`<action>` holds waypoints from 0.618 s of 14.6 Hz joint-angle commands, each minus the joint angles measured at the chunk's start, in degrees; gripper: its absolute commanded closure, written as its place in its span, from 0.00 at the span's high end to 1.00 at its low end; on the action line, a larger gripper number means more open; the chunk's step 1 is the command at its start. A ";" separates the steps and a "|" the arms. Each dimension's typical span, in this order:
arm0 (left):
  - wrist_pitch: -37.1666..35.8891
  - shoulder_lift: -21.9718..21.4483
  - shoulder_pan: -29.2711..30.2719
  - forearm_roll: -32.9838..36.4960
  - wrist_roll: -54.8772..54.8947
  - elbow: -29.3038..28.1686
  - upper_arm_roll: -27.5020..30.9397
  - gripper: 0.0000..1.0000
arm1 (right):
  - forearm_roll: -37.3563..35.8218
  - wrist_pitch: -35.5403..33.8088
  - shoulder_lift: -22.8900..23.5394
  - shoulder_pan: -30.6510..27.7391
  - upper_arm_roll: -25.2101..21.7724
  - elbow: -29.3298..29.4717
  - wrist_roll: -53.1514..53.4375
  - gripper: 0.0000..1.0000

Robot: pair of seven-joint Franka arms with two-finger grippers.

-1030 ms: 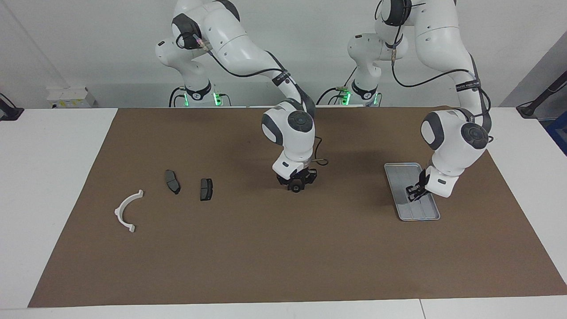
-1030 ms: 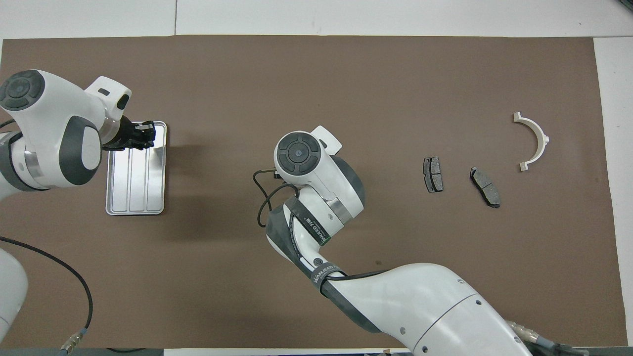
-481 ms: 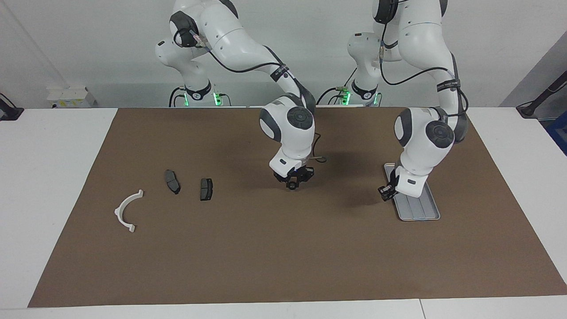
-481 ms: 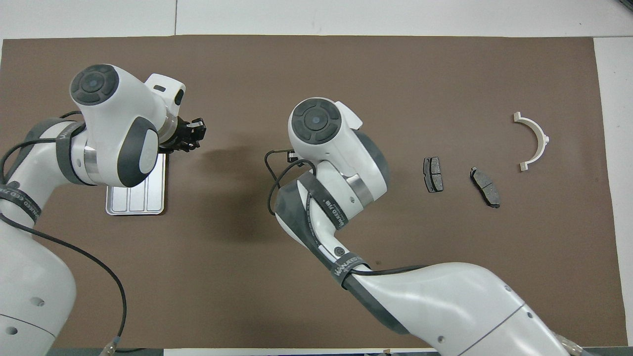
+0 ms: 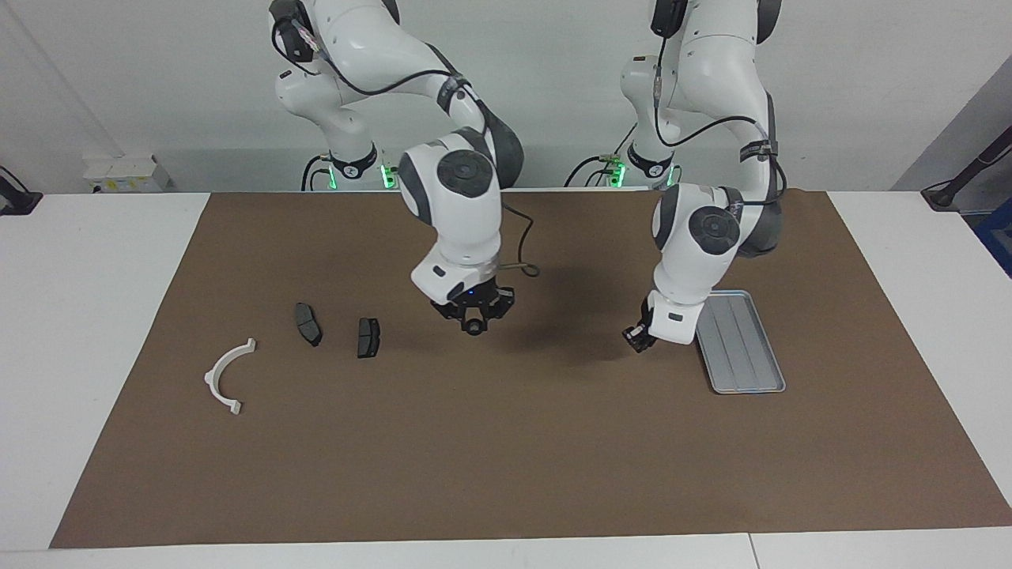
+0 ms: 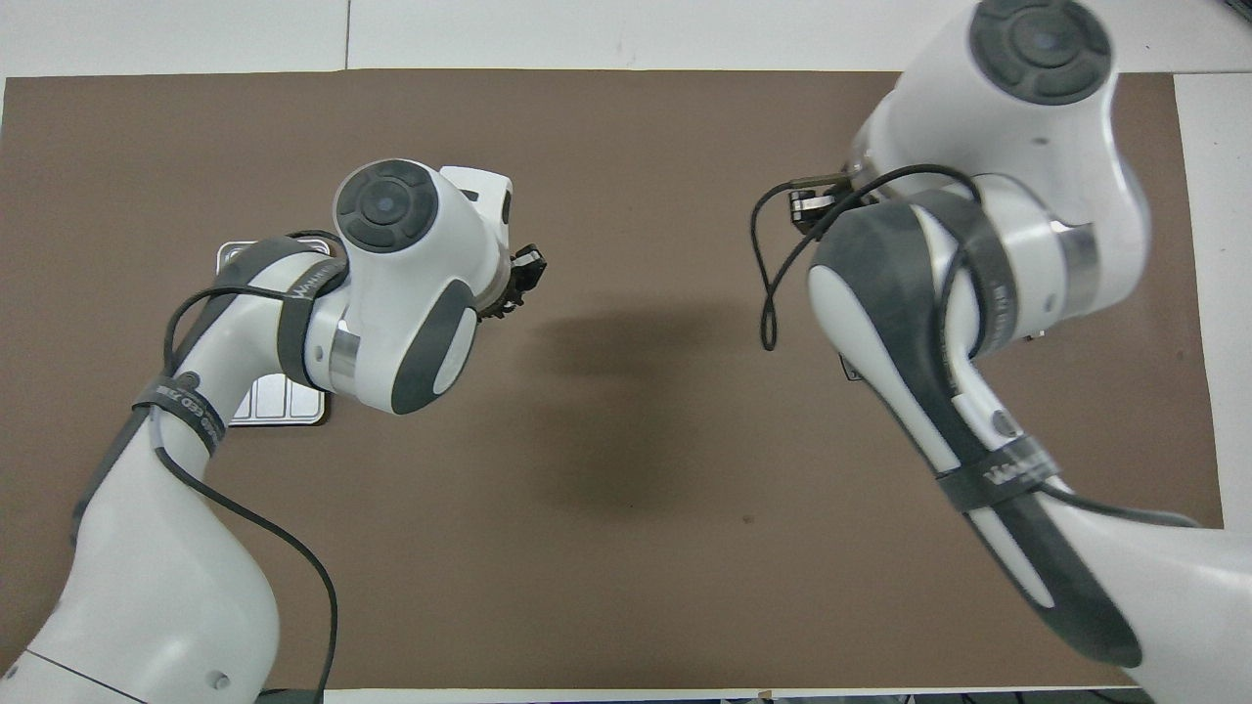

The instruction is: Place bearing gear from tray to pile

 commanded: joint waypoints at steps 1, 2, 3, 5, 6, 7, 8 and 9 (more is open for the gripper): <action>0.72 1.63 -6.54 -0.85 -7.24 0.97 1.13 0.01 | 0.71 -0.66 -0.91 -9.55 0.99 -2.25 -14.58 0.00; 2.99 2.59 -8.56 -0.85 -9.88 0.71 1.13 0.01 | 0.71 -0.57 -1.00 -11.85 0.99 -2.87 -18.02 0.00; 5.10 3.30 -9.37 -0.85 -11.12 0.19 1.13 0.01 | 0.71 -0.31 -1.17 -13.17 0.99 -3.75 -19.80 0.00; 7.84 4.36 -9.55 -0.76 -11.13 -1.57 1.13 0.01 | 0.63 1.35 -2.05 -14.68 0.90 -7.25 -21.74 0.00; 9.24 4.54 -9.64 -0.76 -11.22 -2.36 1.13 0.00 | 0.63 4.06 -2.31 -14.86 0.90 -9.18 -21.84 0.00; 10.30 4.89 -9.64 -0.76 -11.22 -2.72 1.13 0.00 | 0.63 5.91 -2.32 -14.86 0.90 -10.77 -21.84 0.00; 10.66 6.11 -9.64 -0.67 -11.22 -2.63 1.21 0.00 | 0.63 7.33 -2.32 -14.86 0.90 -11.66 -21.49 0.00; 10.49 6.47 -9.81 -0.50 -11.39 -2.46 1.30 0.00 | 0.63 8.73 -2.14 -14.86 0.90 -12.62 -21.40 0.00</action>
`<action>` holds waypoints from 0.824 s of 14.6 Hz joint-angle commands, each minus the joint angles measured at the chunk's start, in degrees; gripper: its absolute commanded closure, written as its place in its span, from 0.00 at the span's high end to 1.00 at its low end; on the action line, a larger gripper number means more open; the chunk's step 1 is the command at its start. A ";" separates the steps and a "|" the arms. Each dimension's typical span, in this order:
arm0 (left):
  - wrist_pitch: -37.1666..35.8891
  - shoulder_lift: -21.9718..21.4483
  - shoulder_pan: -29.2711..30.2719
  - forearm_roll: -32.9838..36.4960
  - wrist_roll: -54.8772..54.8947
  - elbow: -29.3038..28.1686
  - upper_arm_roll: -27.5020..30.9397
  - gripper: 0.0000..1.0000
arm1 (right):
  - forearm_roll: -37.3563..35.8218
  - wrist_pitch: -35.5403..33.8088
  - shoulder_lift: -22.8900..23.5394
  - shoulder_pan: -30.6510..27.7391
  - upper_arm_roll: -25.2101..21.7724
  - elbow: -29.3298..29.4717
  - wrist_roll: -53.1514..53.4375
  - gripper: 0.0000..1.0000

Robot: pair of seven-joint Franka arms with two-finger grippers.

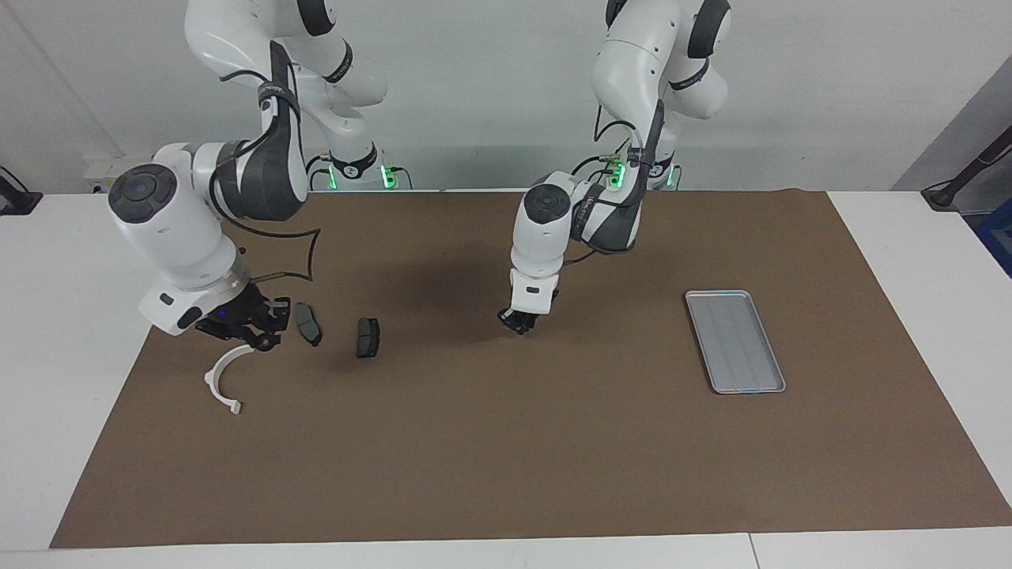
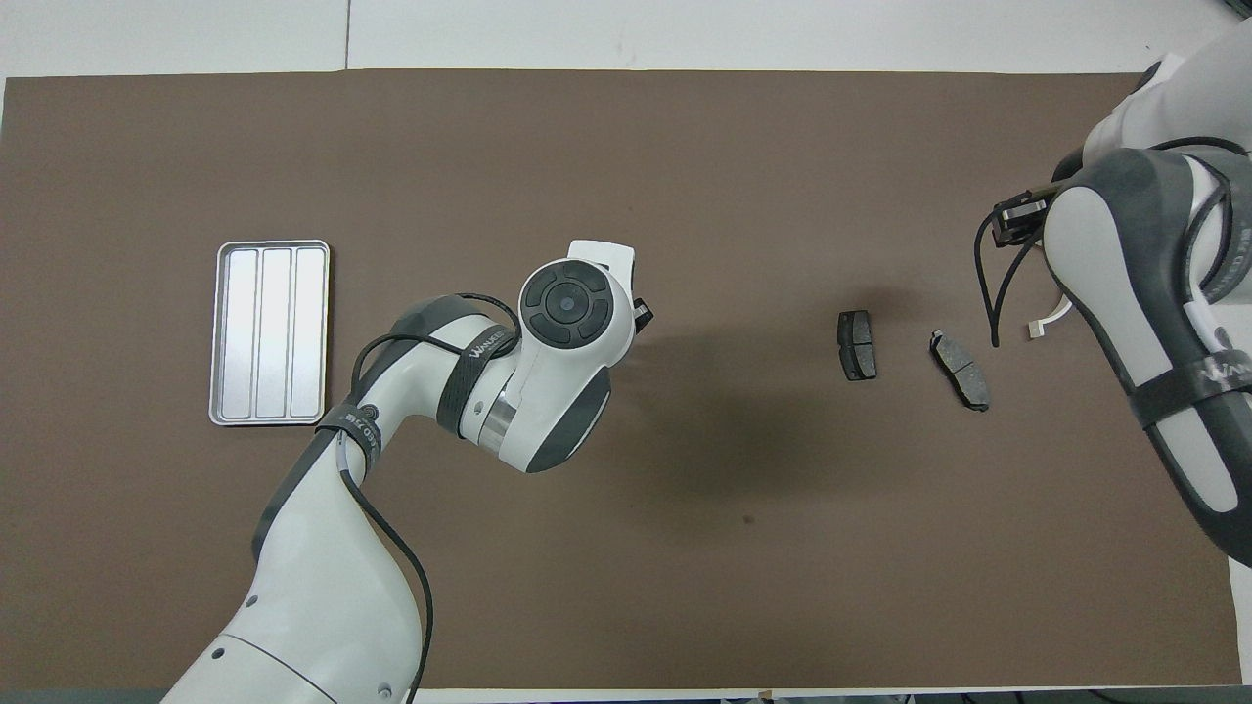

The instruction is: Place bearing gear from tray to pile

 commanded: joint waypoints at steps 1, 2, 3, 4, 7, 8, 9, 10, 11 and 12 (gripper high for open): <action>1.24 0.64 -0.50 -0.38 -0.36 -0.63 0.52 0.00 | 0.48 5.29 -1.90 -0.26 0.48 -5.65 -0.17 0.00; 1.06 0.64 -0.59 -0.47 -0.36 -0.55 0.52 0.00 | 0.48 7.74 -1.72 -0.26 0.48 -7.23 -0.17 0.00; 1.15 0.73 -0.85 -0.38 -0.44 -0.63 0.52 0.00 | 0.48 10.29 -1.46 -0.34 0.48 -8.46 -0.35 0.00; 1.15 0.73 -1.03 -0.38 -0.44 -0.81 0.52 0.00 | 0.48 12.93 -1.11 -0.52 0.48 -9.87 -0.61 0.00; 0.62 0.73 -1.38 -0.38 -0.88 -0.63 0.60 0.80 | 0.48 17.87 -0.06 -0.69 0.39 -12.78 -0.79 0.00; 0.62 0.73 -1.38 -0.38 -0.97 -0.46 0.78 1.00 | 0.48 18.14 0.04 -0.87 0.39 -13.13 -0.79 0.00; -0.08 0.73 -1.29 -0.38 -1.41 0.15 0.87 1.00 | 0.48 18.23 0.04 -1.22 0.39 -13.92 -0.79 0.00; -2.00 0.64 -1.03 -0.29 -1.50 1.20 0.95 1.00 | 0.48 18.31 0.04 -1.48 0.39 -14.71 -0.79 0.00; -4.19 0.30 -0.25 -0.12 -1.41 2.61 1.04 1.00 | 0.48 19.62 0.04 -1.66 0.39 -15.67 -0.79 0.00; -7.09 -0.58 0.46 -0.03 -1.32 3.40 1.48 1.00 | 0.48 21.11 -0.22 -2.01 0.39 -16.81 -0.88 0.00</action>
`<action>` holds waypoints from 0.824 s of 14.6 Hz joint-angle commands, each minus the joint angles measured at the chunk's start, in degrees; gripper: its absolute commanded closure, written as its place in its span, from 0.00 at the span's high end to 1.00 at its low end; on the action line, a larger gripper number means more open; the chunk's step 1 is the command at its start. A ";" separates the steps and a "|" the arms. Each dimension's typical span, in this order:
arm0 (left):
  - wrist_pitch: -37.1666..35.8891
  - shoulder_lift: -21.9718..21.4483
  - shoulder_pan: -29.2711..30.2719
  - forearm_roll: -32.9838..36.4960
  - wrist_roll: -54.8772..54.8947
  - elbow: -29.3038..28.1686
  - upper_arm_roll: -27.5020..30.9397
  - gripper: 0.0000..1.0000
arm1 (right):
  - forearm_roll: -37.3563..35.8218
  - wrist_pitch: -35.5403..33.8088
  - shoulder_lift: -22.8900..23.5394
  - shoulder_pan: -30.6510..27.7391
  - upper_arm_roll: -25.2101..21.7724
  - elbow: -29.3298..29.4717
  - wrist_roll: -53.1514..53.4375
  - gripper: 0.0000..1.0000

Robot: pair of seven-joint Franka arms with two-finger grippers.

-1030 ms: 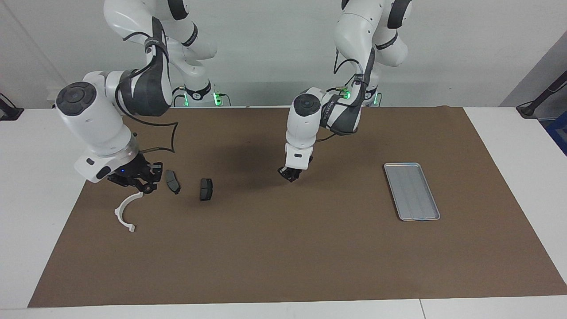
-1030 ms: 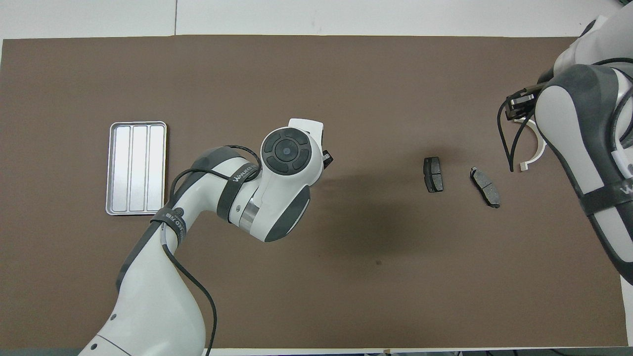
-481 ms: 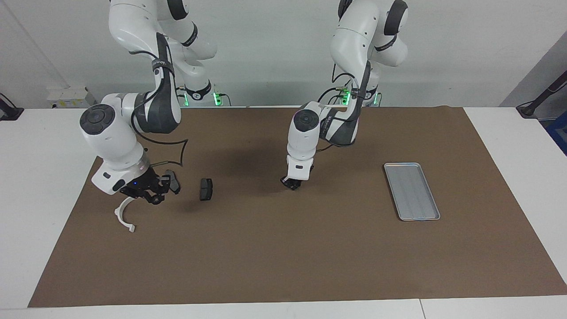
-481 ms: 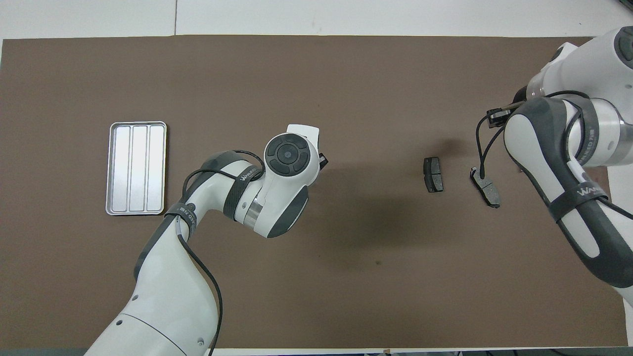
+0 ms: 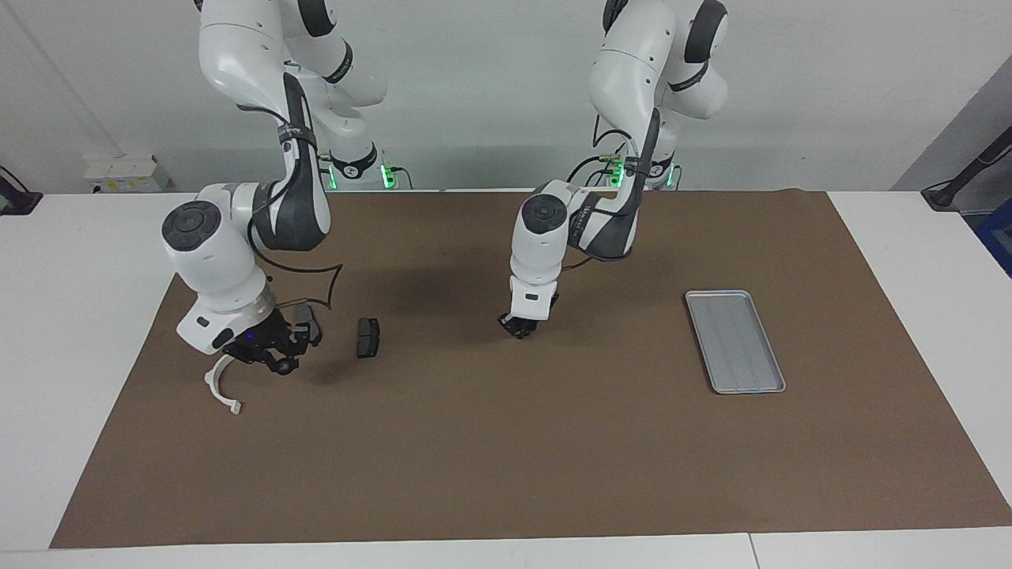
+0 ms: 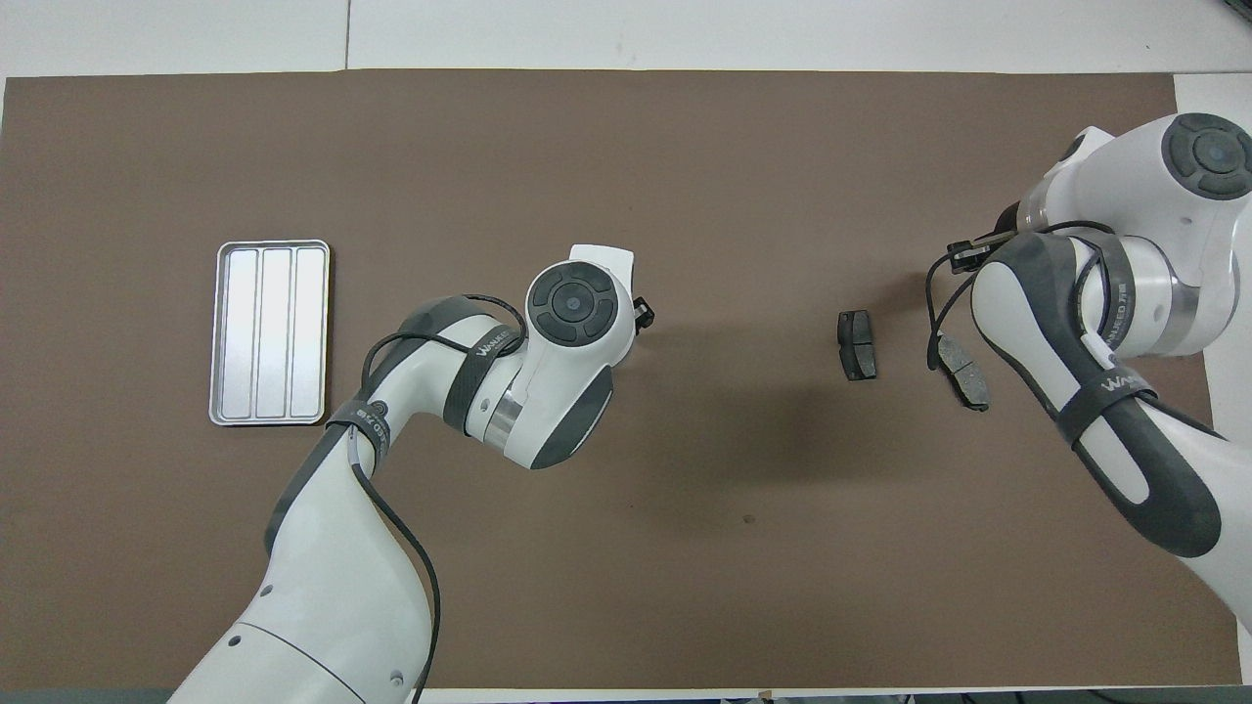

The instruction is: Place bearing gear from tray to pile

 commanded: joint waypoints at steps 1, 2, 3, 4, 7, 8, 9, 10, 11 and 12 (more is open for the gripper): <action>-8.32 -2.77 1.47 0.15 -0.42 3.54 2.62 1.00 | 0.49 3.46 -1.10 -1.45 0.63 -3.63 -0.79 0.00; -10.96 -4.44 1.65 0.50 -0.25 4.33 4.11 1.00 | 0.49 3.55 -1.10 -1.54 0.63 -3.90 -0.79 0.00; -12.90 -6.63 2.00 0.76 -0.07 4.34 5.35 1.00 | 0.49 3.55 -1.10 -1.80 0.63 -4.34 -0.88 0.00; -14.49 -8.56 2.61 1.28 0.10 4.34 6.84 1.00 | 0.40 3.64 -1.10 -2.33 0.63 -4.60 -0.88 0.00; -20.02 -13.75 7.17 1.64 9.39 4.61 8.87 1.00 | 0.49 3.64 -0.14 -3.03 0.63 -4.78 -1.93 0.00; -22.22 -15.25 8.93 1.55 12.81 4.61 8.79 1.00 | 0.49 3.64 0.12 -3.47 0.63 -4.78 -1.93 0.00; -24.50 -16.66 10.77 1.55 16.59 4.52 8.79 1.00 | 0.49 3.64 0.13 -3.47 0.72 -5.21 -1.67 0.00; -26.35 -17.19 12.27 1.55 20.72 4.61 8.87 1.00 | 0.49 3.64 0.21 -3.21 0.72 -5.39 -1.23 0.00; -27.33 -17.81 13.94 1.55 24.41 4.61 8.87 1.00 | 0.40 3.64 0.48 -3.04 0.72 -5.48 -1.06 0.00; -27.86 -17.99 15.44 1.55 26.80 4.52 8.87 1.00 | 0.48 3.64 0.74 -2.95 0.72 -5.48 -1.05 0.00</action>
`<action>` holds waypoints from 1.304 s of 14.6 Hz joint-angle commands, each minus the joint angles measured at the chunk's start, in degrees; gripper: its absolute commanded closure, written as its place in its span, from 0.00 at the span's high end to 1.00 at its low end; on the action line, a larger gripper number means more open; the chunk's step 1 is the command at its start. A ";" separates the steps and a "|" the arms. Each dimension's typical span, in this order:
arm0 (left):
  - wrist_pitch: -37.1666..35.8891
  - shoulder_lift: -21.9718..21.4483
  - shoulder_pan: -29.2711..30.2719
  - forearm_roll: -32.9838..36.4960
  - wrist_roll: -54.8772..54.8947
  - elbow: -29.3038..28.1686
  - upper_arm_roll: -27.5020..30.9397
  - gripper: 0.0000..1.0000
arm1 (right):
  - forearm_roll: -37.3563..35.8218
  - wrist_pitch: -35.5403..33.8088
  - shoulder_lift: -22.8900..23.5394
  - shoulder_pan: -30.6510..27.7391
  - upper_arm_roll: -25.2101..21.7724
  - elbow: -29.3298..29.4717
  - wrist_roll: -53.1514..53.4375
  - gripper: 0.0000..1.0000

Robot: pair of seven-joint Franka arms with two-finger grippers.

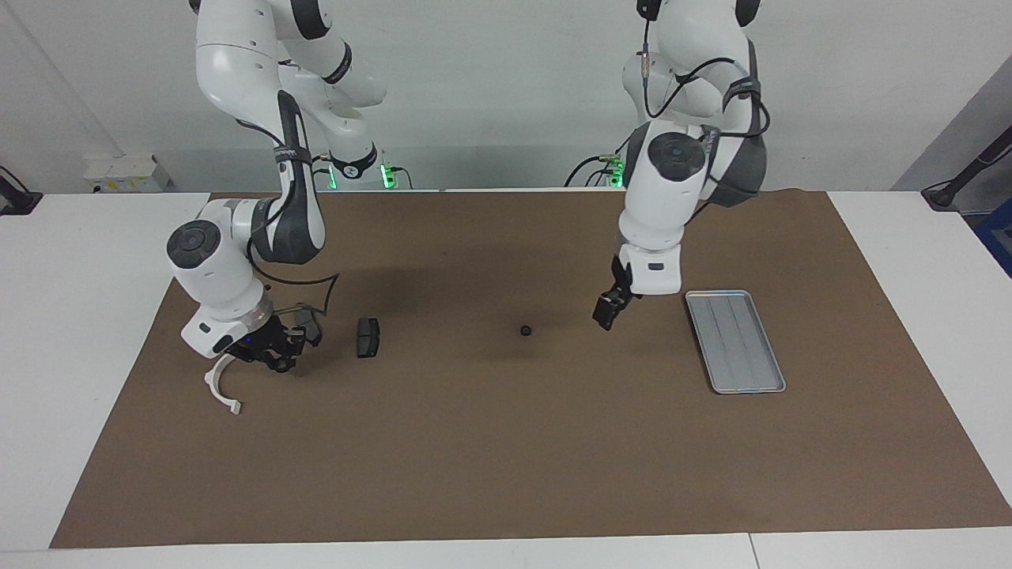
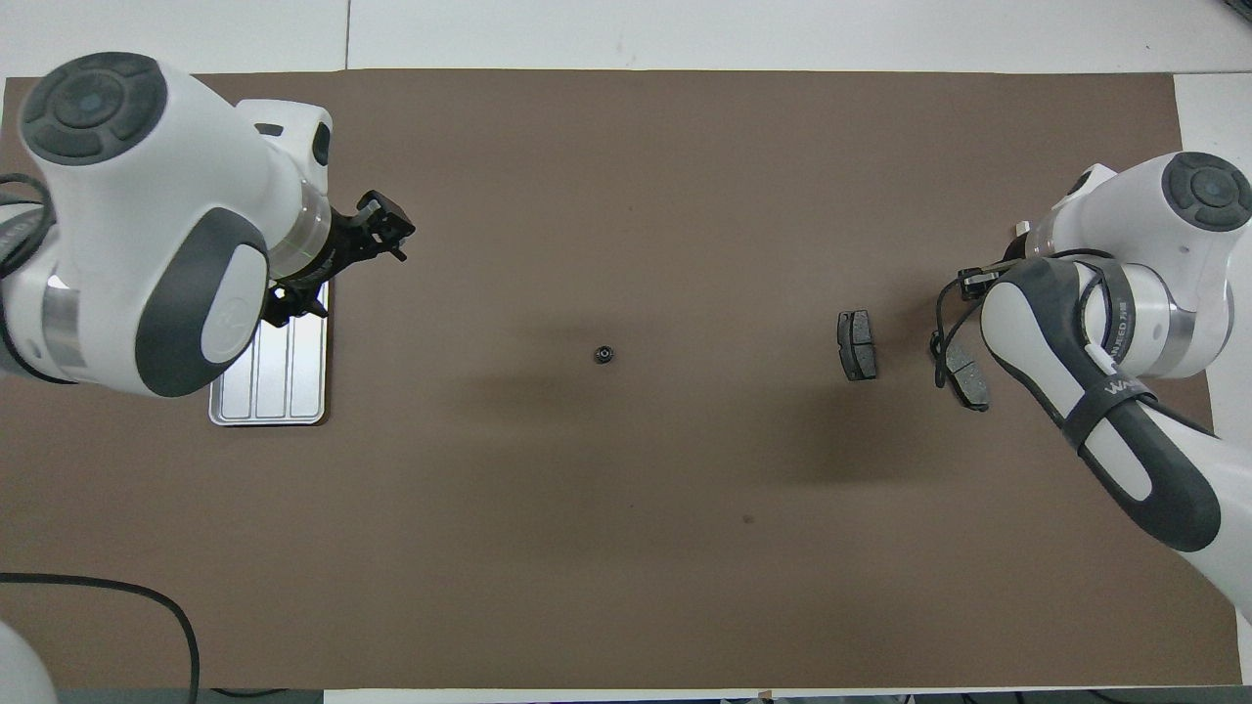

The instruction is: Place bearing gear from tray to pile

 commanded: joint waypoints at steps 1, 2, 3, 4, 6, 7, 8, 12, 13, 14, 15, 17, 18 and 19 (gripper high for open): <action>-2.02 -1.14 3.13 0.55 6.26 -0.97 -0.54 1.00 | 0.49 1.35 0.14 -0.52 0.56 -0.96 -0.90 0.00; -2.11 -1.32 4.27 0.64 7.84 -0.88 -0.45 1.00 | 0.49 1.52 0.32 -0.52 0.64 -0.96 -0.98 0.00; -2.29 -1.58 5.76 0.73 9.51 -0.79 -0.54 1.00 | 0.49 2.57 0.58 -0.52 0.55 -0.96 -0.98 0.00; -2.90 -1.67 7.00 0.73 12.23 -0.62 -0.45 1.00 | 0.49 3.62 1.19 -0.61 0.64 -1.22 -0.98 0.00; -3.69 -2.37 10.42 0.64 18.55 -0.61 -0.54 1.00 | 0.49 4.86 1.72 -0.52 0.64 -1.31 -0.98 0.00; -4.39 -2.90 11.31 0.64 20.85 -0.79 -0.54 1.00 | 0.49 4.86 1.73 -0.52 0.64 -1.31 -0.90 0.00; -5.44 -3.51 11.75 0.64 22.70 -0.79 -0.54 1.00 | 0.49 4.86 1.73 -0.52 0.64 -1.39 -0.89 0.00; -8.52 -6.77 11.84 0.64 23.95 -1.32 -0.54 1.00 | 0.49 3.73 1.73 -0.52 0.64 -1.31 1.03 0.97; -8.53 -6.94 11.76 0.56 23.94 -1.58 -0.54 1.00 | 0.49 3.20 1.29 -0.35 0.64 -0.96 1.74 1.00; -8.53 -7.29 11.76 0.55 24.03 -2.28 -0.63 1.00 | 0.49 1.71 0.85 0.18 0.64 -0.17 2.35 1.00; -7.40 -7.82 11.76 0.55 23.34 -3.68 -0.54 1.00 | 0.49 1.18 0.15 0.36 0.64 0.44 3.92 1.00; -7.56 -7.91 12.45 0.55 23.15 -3.69 -0.54 1.00 | 0.40 0.91 -0.91 0.53 0.82 1.76 6.05 1.00; -7.65 -7.91 12.89 0.55 23.33 -3.60 -0.54 1.00 | 0.05 0.21 -1.26 0.88 0.82 2.64 5.79 1.00; -8.26 -8.00 12.90 0.55 23.16 -3.86 -0.63 1.00 | 0.22 -0.40 -1.44 0.97 0.99 3.43 4.57 1.00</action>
